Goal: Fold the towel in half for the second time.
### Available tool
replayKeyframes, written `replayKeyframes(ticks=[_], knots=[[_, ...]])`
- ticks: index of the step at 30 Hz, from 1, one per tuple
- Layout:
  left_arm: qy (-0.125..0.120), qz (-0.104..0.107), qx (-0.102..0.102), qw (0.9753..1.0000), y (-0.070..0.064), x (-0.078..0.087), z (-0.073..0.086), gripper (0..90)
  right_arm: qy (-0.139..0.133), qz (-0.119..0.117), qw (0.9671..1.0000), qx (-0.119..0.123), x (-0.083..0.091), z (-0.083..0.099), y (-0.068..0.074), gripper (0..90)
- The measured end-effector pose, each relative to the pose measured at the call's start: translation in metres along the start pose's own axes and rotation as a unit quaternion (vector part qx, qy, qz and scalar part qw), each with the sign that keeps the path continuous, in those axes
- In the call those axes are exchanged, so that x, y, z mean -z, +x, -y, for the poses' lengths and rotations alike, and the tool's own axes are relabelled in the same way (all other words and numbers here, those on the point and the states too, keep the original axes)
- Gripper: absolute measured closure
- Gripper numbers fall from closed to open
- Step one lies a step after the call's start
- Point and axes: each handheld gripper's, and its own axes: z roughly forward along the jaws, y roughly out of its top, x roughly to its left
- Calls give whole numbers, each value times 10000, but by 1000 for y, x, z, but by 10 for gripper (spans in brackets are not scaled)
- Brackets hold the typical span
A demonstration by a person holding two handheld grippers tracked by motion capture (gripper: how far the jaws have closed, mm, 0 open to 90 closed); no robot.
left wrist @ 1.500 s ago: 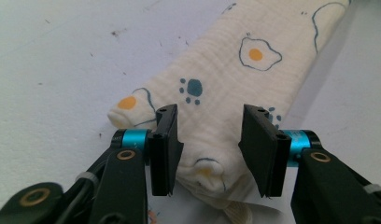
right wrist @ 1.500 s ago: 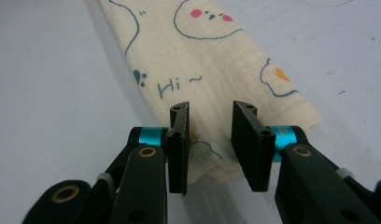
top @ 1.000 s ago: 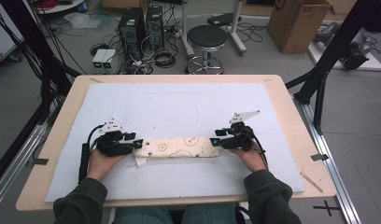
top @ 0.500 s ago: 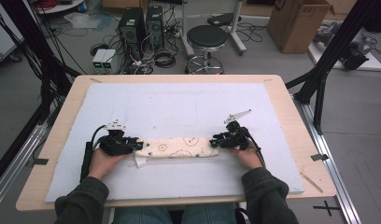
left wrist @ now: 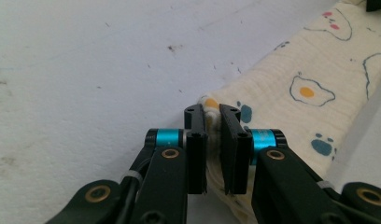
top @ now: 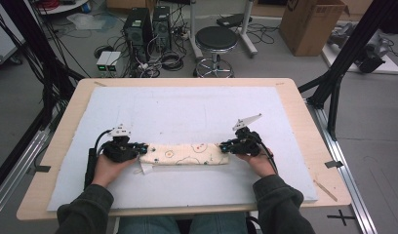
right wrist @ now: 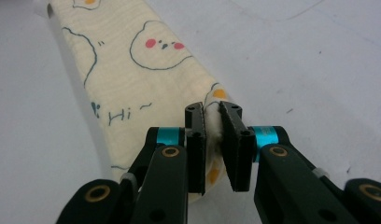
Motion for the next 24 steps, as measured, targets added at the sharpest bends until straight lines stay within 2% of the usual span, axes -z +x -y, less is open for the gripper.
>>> replayKeyframes(ticks=[9, 19, 21, 24], knots=[[-112, -164, 21, 9998, 7, -2, -16, 814, 28, 172, 9998, 4, 1, -13, -7, 809], [-252, -334, 210, 9989, 21, -12, -29, 814, -199, 384, 9987, -251, 0, -27, -27, 809], [-366, -340, 330, 9982, 24, -15, -31, 813, -172, 464, 9984, -277, -2, -31, -31, 809], [-375, -334, 427, 9978, 28, -22, -30, 813, -209, 531, 9977, -353, -3, -33, -39, 809]])
